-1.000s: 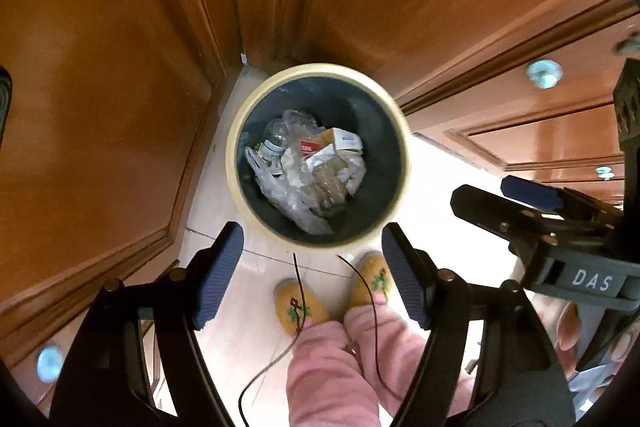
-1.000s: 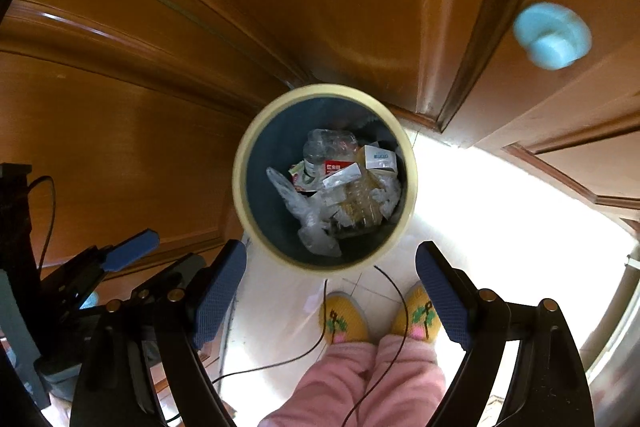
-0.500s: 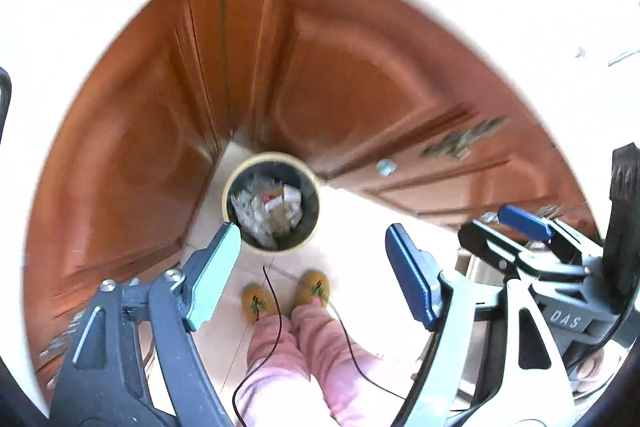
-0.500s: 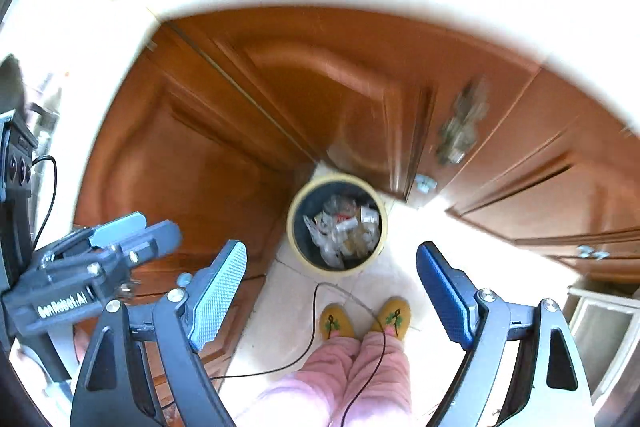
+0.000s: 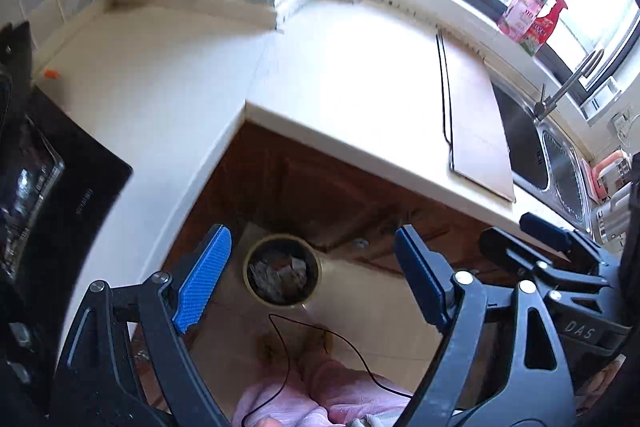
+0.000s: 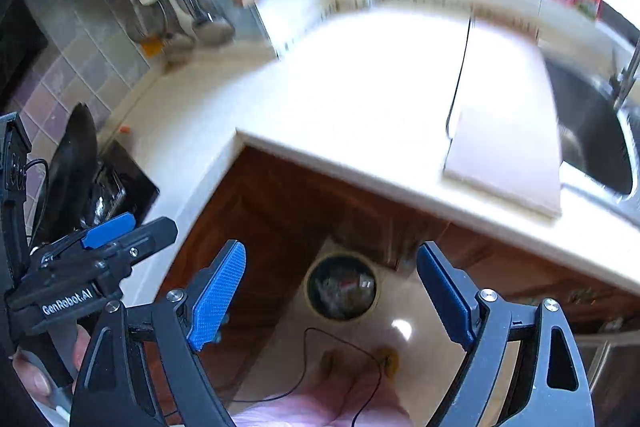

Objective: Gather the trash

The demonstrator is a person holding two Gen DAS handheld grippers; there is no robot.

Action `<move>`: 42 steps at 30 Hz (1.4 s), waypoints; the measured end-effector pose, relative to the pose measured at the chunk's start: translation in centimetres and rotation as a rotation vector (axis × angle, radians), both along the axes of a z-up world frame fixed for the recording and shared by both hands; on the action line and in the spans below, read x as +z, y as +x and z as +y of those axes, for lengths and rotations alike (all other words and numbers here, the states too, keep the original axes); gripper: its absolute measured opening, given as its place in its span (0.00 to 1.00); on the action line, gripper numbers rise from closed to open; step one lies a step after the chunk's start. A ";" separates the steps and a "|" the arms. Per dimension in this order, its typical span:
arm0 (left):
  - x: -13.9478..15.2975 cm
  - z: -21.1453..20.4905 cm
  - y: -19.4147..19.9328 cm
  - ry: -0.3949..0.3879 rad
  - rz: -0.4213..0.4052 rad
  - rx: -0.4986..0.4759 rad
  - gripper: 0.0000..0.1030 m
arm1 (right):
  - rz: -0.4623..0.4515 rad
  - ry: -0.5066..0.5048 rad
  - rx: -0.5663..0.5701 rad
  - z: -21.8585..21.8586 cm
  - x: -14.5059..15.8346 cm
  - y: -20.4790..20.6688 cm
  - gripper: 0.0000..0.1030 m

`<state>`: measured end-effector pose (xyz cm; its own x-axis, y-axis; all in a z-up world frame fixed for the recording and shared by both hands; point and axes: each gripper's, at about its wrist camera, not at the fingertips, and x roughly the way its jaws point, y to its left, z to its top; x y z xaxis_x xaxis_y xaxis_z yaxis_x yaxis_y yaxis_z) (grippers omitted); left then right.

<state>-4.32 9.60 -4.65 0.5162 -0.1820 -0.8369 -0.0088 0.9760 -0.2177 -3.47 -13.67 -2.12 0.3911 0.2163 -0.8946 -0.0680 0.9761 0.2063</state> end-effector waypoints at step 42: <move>9.2 -1.5 -3.9 0.213 -0.270 0.074 0.80 | -0.284 -0.084 -0.042 1.0 10.0 -3.6 0.91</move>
